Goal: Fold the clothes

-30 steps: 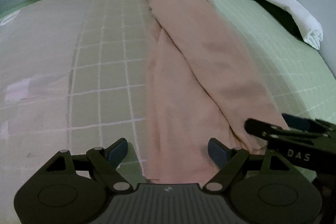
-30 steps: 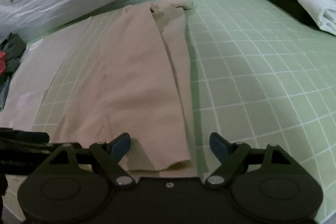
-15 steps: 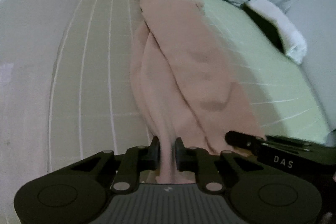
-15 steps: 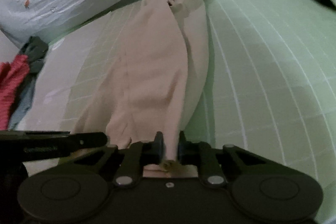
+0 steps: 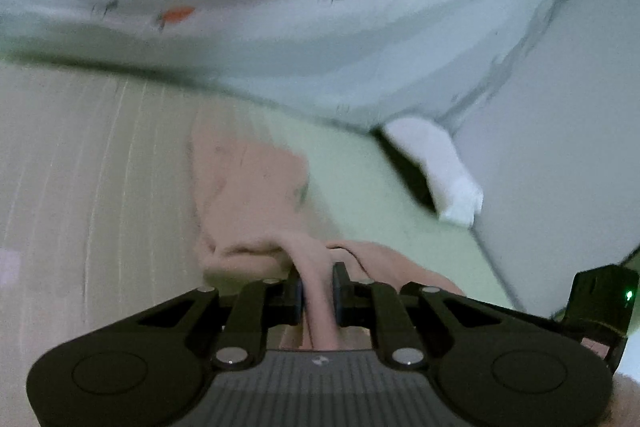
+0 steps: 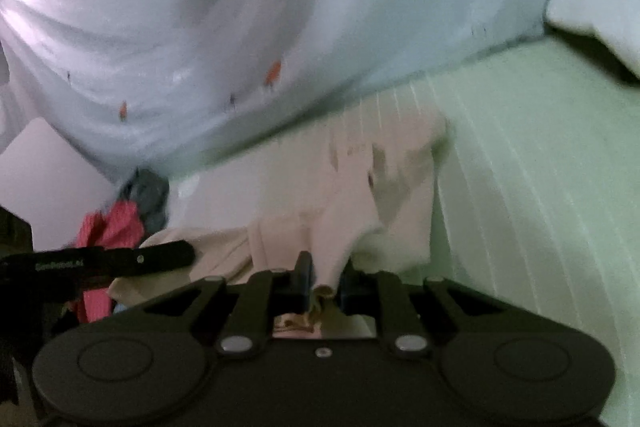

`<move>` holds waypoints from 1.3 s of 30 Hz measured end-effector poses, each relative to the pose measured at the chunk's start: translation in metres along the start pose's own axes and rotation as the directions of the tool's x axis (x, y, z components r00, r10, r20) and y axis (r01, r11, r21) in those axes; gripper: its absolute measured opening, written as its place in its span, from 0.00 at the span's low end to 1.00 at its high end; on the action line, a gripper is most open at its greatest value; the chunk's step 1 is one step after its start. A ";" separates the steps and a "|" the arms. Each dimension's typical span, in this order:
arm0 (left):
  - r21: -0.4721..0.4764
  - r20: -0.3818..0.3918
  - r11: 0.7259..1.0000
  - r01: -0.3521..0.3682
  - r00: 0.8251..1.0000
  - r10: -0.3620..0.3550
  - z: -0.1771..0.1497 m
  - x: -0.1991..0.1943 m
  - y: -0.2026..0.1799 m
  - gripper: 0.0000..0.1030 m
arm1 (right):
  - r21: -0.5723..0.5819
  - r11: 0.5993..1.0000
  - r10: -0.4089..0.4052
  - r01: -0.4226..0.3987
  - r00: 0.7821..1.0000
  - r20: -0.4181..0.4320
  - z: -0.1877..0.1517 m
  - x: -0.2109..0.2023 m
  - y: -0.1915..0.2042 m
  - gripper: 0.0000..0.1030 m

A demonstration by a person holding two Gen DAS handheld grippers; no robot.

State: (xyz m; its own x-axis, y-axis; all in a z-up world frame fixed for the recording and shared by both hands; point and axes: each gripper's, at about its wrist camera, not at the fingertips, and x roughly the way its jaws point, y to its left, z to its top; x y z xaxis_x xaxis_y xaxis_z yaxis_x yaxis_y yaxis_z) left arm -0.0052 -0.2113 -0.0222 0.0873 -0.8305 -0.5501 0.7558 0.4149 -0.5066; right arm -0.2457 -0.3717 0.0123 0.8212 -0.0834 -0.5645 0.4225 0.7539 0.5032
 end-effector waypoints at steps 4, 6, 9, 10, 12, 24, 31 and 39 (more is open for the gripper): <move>-0.013 0.047 1.000 0.002 0.999 -0.002 0.028 0.021 -0.001 0.14 | 0.014 1.000 0.024 -0.025 0.998 0.058 0.036 0.018 -0.012 0.13; -0.013 0.063 1.000 -0.003 0.998 0.004 0.041 0.033 -0.001 0.14 | -0.017 1.000 0.020 -0.019 0.997 0.073 0.052 0.031 -0.015 0.13; -0.020 0.074 1.000 -0.019 0.997 0.020 0.062 0.050 0.004 0.15 | -0.037 0.999 0.020 -0.018 0.997 0.073 0.071 0.048 -0.023 0.13; -0.024 0.075 0.999 -0.026 0.997 0.027 0.069 0.058 0.007 0.14 | -0.028 0.999 0.023 -0.021 0.998 0.067 0.077 0.056 -0.028 0.13; -0.037 0.067 0.999 -0.038 0.997 0.041 0.080 0.076 0.016 0.15 | -0.011 1.000 0.027 -0.026 0.998 0.054 0.089 0.073 -0.038 0.13; -0.135 -0.164 0.956 -0.260 0.958 0.237 0.084 0.228 0.098 0.16 | 0.239 0.965 -0.069 0.106 0.985 -0.161 0.093 0.224 -0.123 0.14; -0.119 -0.189 0.956 -0.270 0.951 0.245 0.084 0.240 0.105 0.19 | 0.236 0.968 -0.045 0.082 0.987 -0.155 0.083 0.234 -0.132 0.13; -0.140 -0.133 0.953 -0.270 0.958 0.252 0.125 0.228 0.100 0.58 | 0.231 0.970 -0.058 0.075 0.995 -0.079 0.120 0.229 -0.123 0.33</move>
State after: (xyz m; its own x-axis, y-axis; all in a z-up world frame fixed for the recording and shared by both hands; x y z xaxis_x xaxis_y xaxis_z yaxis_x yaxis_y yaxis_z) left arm 0.1712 -0.4057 -0.1148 0.1879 -0.6418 -0.7435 0.6057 0.6716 -0.4267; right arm -0.0633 -0.5613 -0.1003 0.7625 -0.0758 -0.6426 0.5600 0.5748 0.5967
